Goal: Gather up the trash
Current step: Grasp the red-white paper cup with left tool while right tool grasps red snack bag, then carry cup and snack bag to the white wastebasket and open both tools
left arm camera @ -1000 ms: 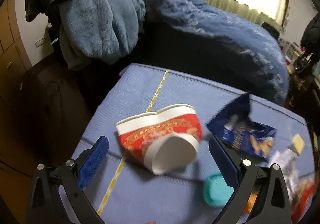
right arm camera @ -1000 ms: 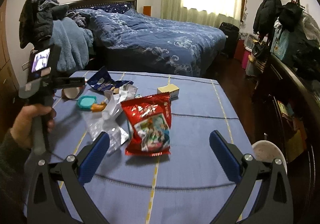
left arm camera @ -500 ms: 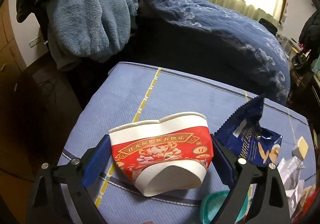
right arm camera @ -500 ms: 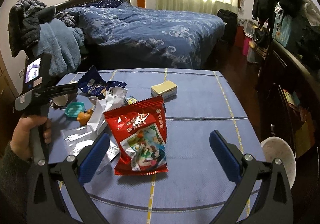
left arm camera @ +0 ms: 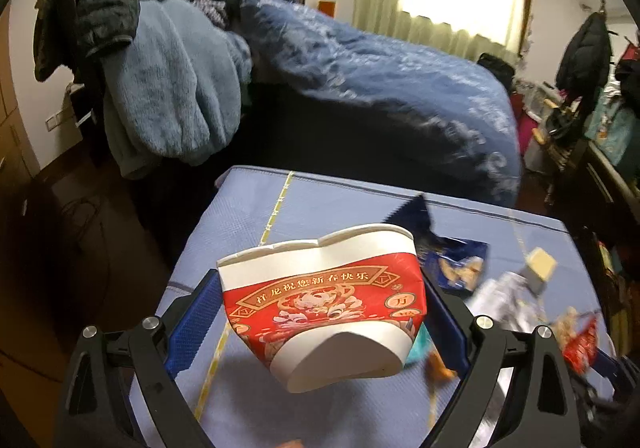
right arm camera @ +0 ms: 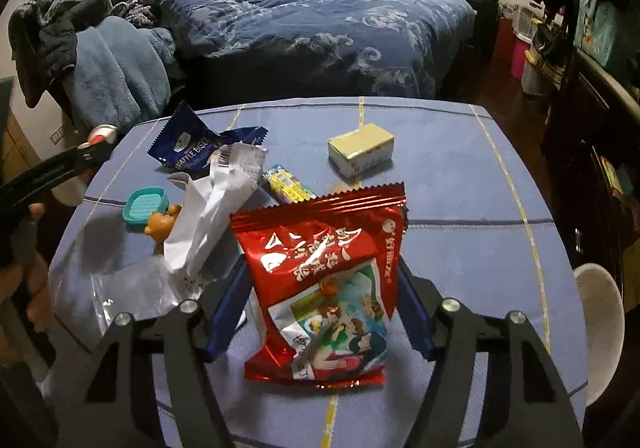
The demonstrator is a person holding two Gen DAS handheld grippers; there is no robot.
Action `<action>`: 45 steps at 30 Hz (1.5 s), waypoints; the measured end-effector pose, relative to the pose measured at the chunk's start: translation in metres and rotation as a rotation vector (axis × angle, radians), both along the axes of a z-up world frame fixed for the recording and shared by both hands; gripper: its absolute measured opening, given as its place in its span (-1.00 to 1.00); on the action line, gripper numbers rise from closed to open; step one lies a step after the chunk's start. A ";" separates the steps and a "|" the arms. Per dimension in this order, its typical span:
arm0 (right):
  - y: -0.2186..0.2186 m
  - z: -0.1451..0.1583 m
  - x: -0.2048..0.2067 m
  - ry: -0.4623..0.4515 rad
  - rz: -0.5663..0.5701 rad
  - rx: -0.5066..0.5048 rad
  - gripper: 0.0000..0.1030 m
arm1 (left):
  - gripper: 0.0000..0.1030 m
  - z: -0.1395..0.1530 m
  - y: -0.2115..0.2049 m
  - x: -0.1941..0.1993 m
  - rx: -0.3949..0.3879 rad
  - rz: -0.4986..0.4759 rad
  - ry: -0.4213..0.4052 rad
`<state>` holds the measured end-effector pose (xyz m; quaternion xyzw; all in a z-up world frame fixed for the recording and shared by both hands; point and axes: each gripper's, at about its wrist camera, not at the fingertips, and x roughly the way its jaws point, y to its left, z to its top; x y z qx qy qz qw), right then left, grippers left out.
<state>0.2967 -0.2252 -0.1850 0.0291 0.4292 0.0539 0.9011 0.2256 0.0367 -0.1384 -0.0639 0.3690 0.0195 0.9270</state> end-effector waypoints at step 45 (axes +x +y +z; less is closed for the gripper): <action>-0.276 0.010 -0.202 -0.189 -0.469 0.150 0.03 | 0.82 0.040 -0.353 -0.037 -0.057 -0.748 -0.097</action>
